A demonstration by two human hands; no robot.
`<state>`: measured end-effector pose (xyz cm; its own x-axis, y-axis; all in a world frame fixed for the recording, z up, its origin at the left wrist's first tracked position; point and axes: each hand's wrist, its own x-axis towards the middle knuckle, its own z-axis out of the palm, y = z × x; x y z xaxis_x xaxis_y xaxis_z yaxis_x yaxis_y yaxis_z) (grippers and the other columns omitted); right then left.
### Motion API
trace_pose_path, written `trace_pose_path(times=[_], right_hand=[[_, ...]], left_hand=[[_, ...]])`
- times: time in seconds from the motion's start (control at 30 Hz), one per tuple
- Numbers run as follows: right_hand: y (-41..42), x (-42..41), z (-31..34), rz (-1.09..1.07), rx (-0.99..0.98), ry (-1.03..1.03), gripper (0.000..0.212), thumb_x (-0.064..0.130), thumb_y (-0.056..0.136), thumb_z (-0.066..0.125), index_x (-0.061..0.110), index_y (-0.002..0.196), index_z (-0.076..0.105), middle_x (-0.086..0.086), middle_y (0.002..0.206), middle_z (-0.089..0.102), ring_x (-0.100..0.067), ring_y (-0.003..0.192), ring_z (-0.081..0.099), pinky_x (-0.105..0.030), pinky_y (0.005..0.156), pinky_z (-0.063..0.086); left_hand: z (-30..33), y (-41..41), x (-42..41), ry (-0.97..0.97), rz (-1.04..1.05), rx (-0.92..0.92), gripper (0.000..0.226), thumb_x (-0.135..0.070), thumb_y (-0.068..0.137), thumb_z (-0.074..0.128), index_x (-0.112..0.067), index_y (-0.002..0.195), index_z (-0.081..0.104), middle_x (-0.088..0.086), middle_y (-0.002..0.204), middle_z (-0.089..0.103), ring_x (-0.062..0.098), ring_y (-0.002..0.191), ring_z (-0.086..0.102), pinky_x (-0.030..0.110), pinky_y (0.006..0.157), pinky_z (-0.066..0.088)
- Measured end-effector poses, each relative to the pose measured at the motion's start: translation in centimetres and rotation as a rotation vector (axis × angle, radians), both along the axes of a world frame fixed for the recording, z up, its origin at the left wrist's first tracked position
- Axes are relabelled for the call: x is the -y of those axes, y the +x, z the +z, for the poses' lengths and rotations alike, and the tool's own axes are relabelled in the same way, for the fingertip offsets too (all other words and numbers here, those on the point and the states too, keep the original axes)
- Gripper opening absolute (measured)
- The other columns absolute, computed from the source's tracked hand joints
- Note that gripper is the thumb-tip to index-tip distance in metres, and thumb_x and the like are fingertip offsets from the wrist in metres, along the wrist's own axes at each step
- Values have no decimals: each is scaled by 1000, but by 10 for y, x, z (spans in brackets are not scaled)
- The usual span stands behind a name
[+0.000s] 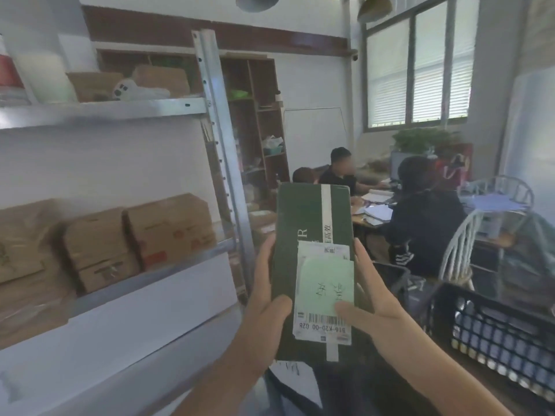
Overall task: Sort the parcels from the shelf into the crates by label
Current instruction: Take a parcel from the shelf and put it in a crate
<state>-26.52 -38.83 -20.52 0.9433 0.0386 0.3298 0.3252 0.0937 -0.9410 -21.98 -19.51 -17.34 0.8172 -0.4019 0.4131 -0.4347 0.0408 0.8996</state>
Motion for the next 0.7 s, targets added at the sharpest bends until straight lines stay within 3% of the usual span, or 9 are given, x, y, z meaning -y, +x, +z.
trace_pose_path(times=[0.1,0.17,0.2,0.27,0.33,0.37,0.43,0.6,0.7], right_hand=[[0,40,-12,-184,-37,10,96,-13,101,51,55,160,19,15,145,62,-17,132,63,-44,96,61],[-2,61,-20,-345,-92,-23,90,-8,105,47,57,160,19,20,145,60,-9,126,65,-39,92,62],[-2,71,-25,-423,-121,-47,85,1,105,50,58,159,18,24,148,54,-6,123,64,-36,89,63],[-6,87,-33,-576,-175,-150,82,38,96,63,62,157,14,29,146,36,-6,121,59,-34,88,62],[-9,108,-41,-719,-266,-301,97,77,70,62,68,150,8,21,138,30,-11,125,50,-40,96,57],[-10,119,-48,-772,-336,-371,105,85,62,59,69,149,3,16,138,29,-14,128,45,-41,100,53],[-13,140,-62,-834,-469,-446,113,91,58,61,67,149,-3,7,141,29,-19,134,38,-41,102,49],[-10,176,-102,-931,-761,-474,122,87,47,54,59,153,1,0,143,31,-25,137,38,-45,108,45],[4,184,-133,-1001,-887,-469,118,82,49,58,57,153,7,-1,142,34,-28,133,44,-47,107,45]], left_hand=[[-11,13,55,17,-21,-29,87,-3,89,45,-57,155,25,-10,155,49,25,140,53,59,107,51],[-21,19,93,27,-38,-45,80,-10,92,47,-53,156,26,-17,157,45,21,144,49,59,112,47],[-28,22,113,34,-47,-56,77,-15,92,47,-54,155,27,-20,159,42,18,147,45,59,115,43],[-42,24,150,70,-82,-72,71,-24,92,47,-57,153,31,-22,161,38,15,151,37,57,121,36],[-62,24,185,114,-119,-80,68,-28,91,42,-55,153,35,-25,163,34,8,154,29,52,127,26],[-73,25,200,147,-121,-87,66,-28,91,39,-54,152,36,-29,162,32,0,154,25,48,129,21],[-94,29,226,225,-150,-109,63,-30,90,36,-51,150,40,-33,161,31,-10,150,23,40,130,16],[-148,51,267,358,-309,-280,71,-19,77,39,-53,137,59,-34,155,41,-15,146,29,39,129,22],[-167,73,266,504,-376,-117,61,-21,82,44,-51,134,60,-37,153,39,-12,147,26,41,128,26]])
